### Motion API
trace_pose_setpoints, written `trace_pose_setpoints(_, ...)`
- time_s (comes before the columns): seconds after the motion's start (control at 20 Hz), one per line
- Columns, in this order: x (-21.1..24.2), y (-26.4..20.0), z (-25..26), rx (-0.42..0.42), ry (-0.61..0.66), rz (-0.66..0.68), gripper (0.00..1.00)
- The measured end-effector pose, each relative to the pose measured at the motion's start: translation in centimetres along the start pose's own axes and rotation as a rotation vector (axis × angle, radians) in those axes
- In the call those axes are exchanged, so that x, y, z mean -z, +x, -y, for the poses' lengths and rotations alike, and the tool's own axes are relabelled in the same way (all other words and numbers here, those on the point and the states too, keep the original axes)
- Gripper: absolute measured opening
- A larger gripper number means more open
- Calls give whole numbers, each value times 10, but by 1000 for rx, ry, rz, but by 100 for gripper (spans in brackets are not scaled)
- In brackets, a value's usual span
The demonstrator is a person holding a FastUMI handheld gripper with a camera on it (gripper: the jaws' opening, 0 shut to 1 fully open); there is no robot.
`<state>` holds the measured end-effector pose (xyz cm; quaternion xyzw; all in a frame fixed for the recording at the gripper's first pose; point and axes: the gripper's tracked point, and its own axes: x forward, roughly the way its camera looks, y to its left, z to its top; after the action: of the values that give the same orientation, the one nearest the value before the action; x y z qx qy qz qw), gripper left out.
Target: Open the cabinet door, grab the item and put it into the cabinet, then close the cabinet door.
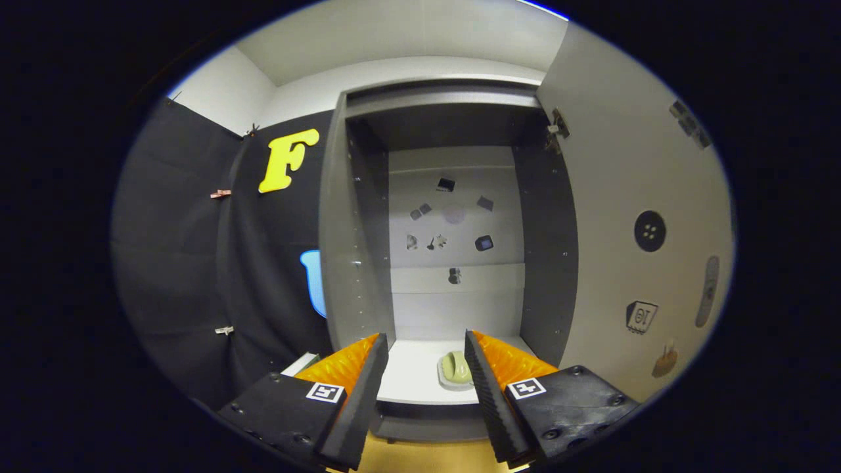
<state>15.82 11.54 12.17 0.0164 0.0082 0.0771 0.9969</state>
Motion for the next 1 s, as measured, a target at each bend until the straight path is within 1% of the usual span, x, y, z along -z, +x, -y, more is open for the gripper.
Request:
trace_pose_setpoints(0.2, -12, -53, -7, 46, -48, 37, 84)
trace_pose_setpoints(0.3, -11, -82, -7, 63, -81, 24, 89)
trace_pose_setpoints(0.4, -20, -115, -6, 59, -126, 33, 93)
trace_pose_setpoints(0.5, -26, -145, -6, 33, -148, 41, 98)
trace_pose_setpoints(0.55, -24, -162, -2, 26, -157, 30, 98)
trace_pose_setpoints(0.65, -22, -196, 12, 23, -176, 2, 98)
trace_pose_setpoints(0.8, -28, -245, 34, -9, -127, -18, 98)
trace_pose_setpoints(0.85, -34, -258, 50, -9, -108, -14, 98)
trace_pose_setpoints(1.0, -51, -281, 111, 54, -125, 15, 98)
